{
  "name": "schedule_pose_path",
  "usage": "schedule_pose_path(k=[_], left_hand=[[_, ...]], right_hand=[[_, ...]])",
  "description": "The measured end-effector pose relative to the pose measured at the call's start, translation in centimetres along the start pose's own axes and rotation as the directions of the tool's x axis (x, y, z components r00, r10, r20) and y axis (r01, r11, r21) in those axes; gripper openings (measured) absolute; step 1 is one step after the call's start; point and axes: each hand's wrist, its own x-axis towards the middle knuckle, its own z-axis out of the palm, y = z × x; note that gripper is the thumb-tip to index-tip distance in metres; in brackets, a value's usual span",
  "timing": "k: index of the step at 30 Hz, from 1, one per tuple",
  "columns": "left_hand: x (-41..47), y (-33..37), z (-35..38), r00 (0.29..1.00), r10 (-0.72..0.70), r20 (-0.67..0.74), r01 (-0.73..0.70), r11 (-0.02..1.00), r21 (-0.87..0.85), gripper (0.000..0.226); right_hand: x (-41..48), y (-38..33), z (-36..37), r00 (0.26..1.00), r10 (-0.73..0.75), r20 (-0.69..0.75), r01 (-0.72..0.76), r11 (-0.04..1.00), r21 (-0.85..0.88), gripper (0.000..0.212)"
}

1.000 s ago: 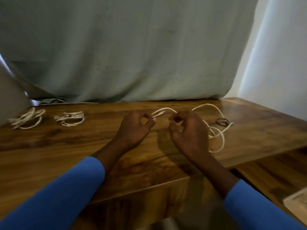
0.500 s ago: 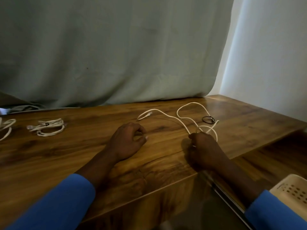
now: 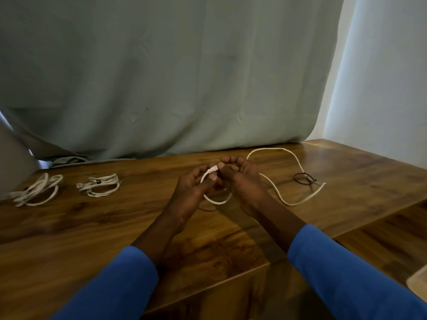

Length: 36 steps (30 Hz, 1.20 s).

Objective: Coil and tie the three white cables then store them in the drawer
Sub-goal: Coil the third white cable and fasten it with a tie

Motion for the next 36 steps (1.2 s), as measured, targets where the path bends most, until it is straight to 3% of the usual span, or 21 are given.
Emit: schedule_pose_path(k=[4, 6, 8, 10, 12, 14, 16, 18, 21, 24, 26, 27, 29, 31, 32, 34, 36], left_hand=[[-0.3, 1.3, -1.6, 0.994, -0.049, -0.102, 0.05, 0.999, 0.008, 0.016], [-0.6, 1.9, -2.3, 0.984, -0.046, -0.172, 0.04, 0.998, -0.04, 0.013], [-0.8, 2.5, -3.3, 0.965, -0.016, -0.261, -0.002, 0.998, -0.069, 0.02], [-0.9, 3.0, -4.6, 0.944, 0.071, -0.323, -0.047, 0.995, 0.085, 0.022], [-0.8, 3.5, -6.2, 0.91, 0.215, -0.355, -0.099, 0.943, 0.317, 0.016], [-0.8, 4.2, -7.8, 0.862, 0.348, -0.369, -0.14, 0.862, 0.487, 0.011], [-1.3, 4.4, -8.8, 0.838, 0.451, -0.307, -0.166, 0.747, 0.644, 0.011], [-2.0, 4.0, -8.5, 0.861, 0.478, -0.174, -0.179, 0.605, 0.776, 0.011], [-3.1, 3.7, -5.7, 0.868, 0.497, 0.004, -0.249, 0.428, 0.869, 0.006], [-3.2, 4.1, -1.9, 0.836, 0.538, 0.107, -0.289, 0.267, 0.919, 0.031], [-3.3, 3.9, 0.5, 0.851, 0.495, 0.175, -0.308, 0.202, 0.93, 0.048], [-3.4, 3.5, 1.4, 0.864, 0.463, 0.199, -0.304, 0.164, 0.938, 0.053], [-3.4, 2.3, 2.9, 0.866, 0.438, 0.242, -0.308, 0.084, 0.948, 0.056], [-3.5, 1.3, 3.6, 0.846, 0.448, 0.288, -0.338, 0.033, 0.941, 0.051], [-3.5, 1.0, 3.7, 0.837, 0.455, 0.304, -0.352, 0.023, 0.936, 0.048], [-3.6, 0.4, 3.8, 0.84, 0.427, 0.334, -0.384, 0.033, 0.923, 0.047], [-3.9, 0.2, 4.0, 0.877, 0.29, 0.384, -0.427, 0.1, 0.899, 0.05]], right_hand=[[0.9, -0.1, 0.9, 1.0, 0.019, -0.02, -0.014, 0.972, 0.233, 0.014], [1.1, 0.3, 1.0, 1.0, 0.024, -0.019, -0.018, 0.968, 0.252, 0.016], [1.2, 0.9, 1.1, 1.0, 0.005, 0.013, -0.007, 0.993, 0.122, 0.019], [1.3, 1.6, 1.3, 0.995, -0.058, 0.085, 0.07, 0.986, -0.153, 0.02], [1.3, 2.4, 1.5, 0.969, -0.181, 0.167, 0.24, 0.847, -0.474, 0.021], [0.6, 2.9, 1.3, 0.918, -0.314, 0.242, 0.392, 0.624, -0.676, 0.023], [-0.4, 2.9, 0.3, 0.845, -0.451, 0.287, 0.497, 0.465, -0.732, 0.022], [-1.5, 2.4, -1.7, 0.795, -0.56, 0.235, 0.512, 0.409, -0.755, 0.019], [-2.4, 0.6, -6.3, 0.755, -0.652, -0.069, 0.405, 0.546, -0.733, 0.016], [-2.3, -1.8, -11.7, 0.687, -0.57, -0.45, 0.296, 0.786, -0.543, 0.014], [-1.9, -3.1, -15.5, 0.629, -0.507, -0.589, 0.216, 0.842, -0.494, 0.023], [-1.6, -3.4, -17.3, 0.643, -0.497, -0.583, 0.146, 0.826, -0.544, 0.029], [-0.9, -3.3, -19.9, 0.788, -0.425, -0.445, 0.016, 0.737, -0.676, 0.039], [-0.2, -3.0, -21.3, 0.933, -0.246, -0.264, -0.059, 0.618, -0.784, 0.035], [0.1, -3.0, -21.4, 0.969, -0.156, -0.191, -0.085, 0.519, -0.851, 0.028], [0.6, -3.0, -21.5, 0.99, -0.024, -0.14, -0.125, 0.311, -0.942, 0.025], [0.9, -2.9, -21.0, 0.983, -0.021, -0.183, -0.169, 0.293, -0.941, 0.022]])
